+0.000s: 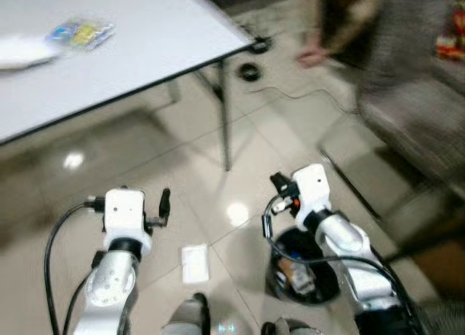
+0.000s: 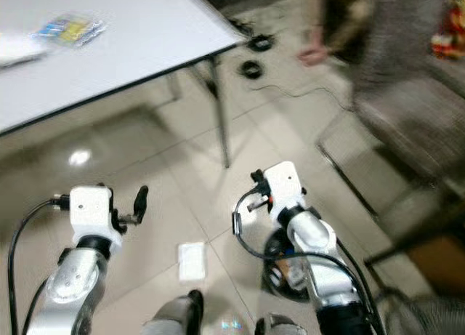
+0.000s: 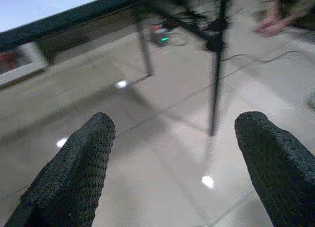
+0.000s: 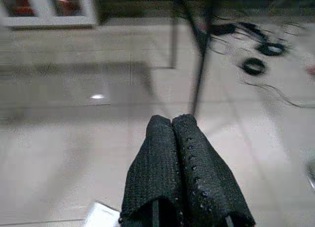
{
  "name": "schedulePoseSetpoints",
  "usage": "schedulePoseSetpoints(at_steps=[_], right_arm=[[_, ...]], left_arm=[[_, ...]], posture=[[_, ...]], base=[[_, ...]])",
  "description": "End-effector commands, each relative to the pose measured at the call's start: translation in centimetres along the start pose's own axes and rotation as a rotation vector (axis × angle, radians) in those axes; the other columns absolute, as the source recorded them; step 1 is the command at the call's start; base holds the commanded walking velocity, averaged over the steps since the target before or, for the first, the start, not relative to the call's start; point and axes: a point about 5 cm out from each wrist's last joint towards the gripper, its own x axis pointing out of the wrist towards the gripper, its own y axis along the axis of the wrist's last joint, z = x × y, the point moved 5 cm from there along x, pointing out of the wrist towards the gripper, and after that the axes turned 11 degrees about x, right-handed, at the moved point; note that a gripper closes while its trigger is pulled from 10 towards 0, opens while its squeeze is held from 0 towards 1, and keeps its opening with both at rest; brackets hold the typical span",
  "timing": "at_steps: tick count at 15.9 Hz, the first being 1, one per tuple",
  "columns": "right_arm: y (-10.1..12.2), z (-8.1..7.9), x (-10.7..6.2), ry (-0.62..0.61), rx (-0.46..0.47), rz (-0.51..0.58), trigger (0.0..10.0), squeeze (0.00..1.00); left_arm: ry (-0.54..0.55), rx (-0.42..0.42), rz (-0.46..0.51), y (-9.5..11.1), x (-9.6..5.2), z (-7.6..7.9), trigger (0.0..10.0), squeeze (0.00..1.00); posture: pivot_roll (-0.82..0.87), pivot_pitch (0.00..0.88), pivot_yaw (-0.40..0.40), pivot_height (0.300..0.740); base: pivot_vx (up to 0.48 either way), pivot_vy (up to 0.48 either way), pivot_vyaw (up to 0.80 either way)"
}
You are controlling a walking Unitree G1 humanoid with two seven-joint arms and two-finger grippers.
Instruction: Picking trash to rubbish bin
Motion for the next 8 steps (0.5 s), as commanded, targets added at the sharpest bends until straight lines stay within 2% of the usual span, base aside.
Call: schedulePoseSetpoints(at_steps=[1, 8], right_arm=[[-0.39, 0.07, -0.21, -0.002, 0.014, -0.014, 10.0, 0.00], [-0.33, 0.04, 0.02, 0.003, 0.014, -0.015, 10.0, 0.00]], left_arm=[[-0.002, 0.002, -0.021, -0.45, -0.21, 0.17, 10.0, 0.00], [-0.004, -0.038, -0.031, -0.58, -0.10, 0.16, 10.0, 0.00]], posture=[[-0.06, 0.202, 0.009, 0.740], [-0.05, 0.198, 0.008, 0.740]], base=[[0.000, 0.000, 0.80], [0.000, 0.000, 0.80]])
